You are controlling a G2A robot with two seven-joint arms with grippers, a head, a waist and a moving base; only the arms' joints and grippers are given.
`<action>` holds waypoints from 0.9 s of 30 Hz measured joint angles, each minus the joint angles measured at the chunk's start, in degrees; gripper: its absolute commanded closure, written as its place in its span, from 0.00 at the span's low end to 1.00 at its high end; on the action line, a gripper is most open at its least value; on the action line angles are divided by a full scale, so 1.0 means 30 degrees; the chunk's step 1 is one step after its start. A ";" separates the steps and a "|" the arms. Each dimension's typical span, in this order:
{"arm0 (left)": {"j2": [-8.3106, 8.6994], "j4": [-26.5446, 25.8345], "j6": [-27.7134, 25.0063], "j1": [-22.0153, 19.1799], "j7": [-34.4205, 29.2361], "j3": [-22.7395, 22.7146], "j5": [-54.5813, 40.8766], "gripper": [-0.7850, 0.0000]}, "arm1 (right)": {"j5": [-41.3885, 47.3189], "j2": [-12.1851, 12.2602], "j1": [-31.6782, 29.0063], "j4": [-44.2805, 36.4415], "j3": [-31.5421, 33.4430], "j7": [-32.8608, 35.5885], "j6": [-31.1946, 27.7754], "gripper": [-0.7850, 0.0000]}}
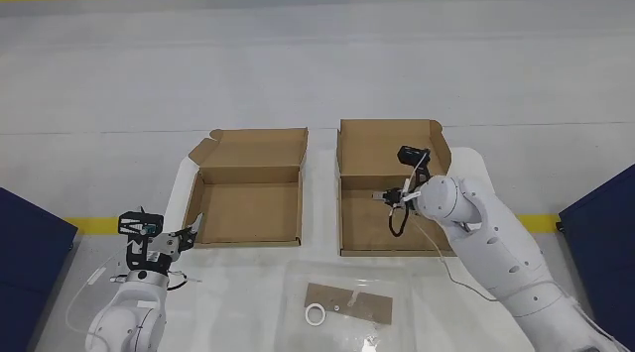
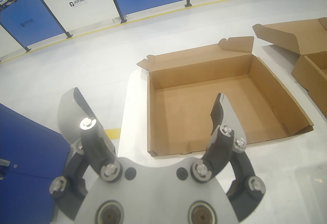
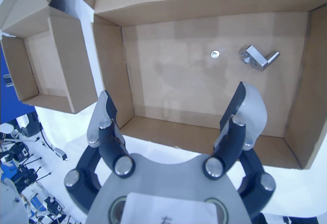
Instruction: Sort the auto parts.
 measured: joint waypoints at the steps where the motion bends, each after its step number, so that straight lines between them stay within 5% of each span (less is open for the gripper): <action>1: 0.0000 0.0000 0.0000 0.0000 0.0000 0.0000 0.0000 0.00 | 0.0020 0.0037 -0.0105 -0.0212 0.0144 0.0079 -0.0093 0.00; 12: 0.0000 0.0000 0.0000 0.0000 0.0000 0.0000 0.0000 0.00 | -0.0214 0.0044 -0.0244 -0.0496 0.0008 -0.0164 -0.0397 0.00; 27: 0.0000 0.0000 0.0000 0.0000 0.0000 0.0000 0.0000 0.00 | -0.1969 0.0763 -0.1474 -0.6642 0.0601 0.3195 -0.7519 0.00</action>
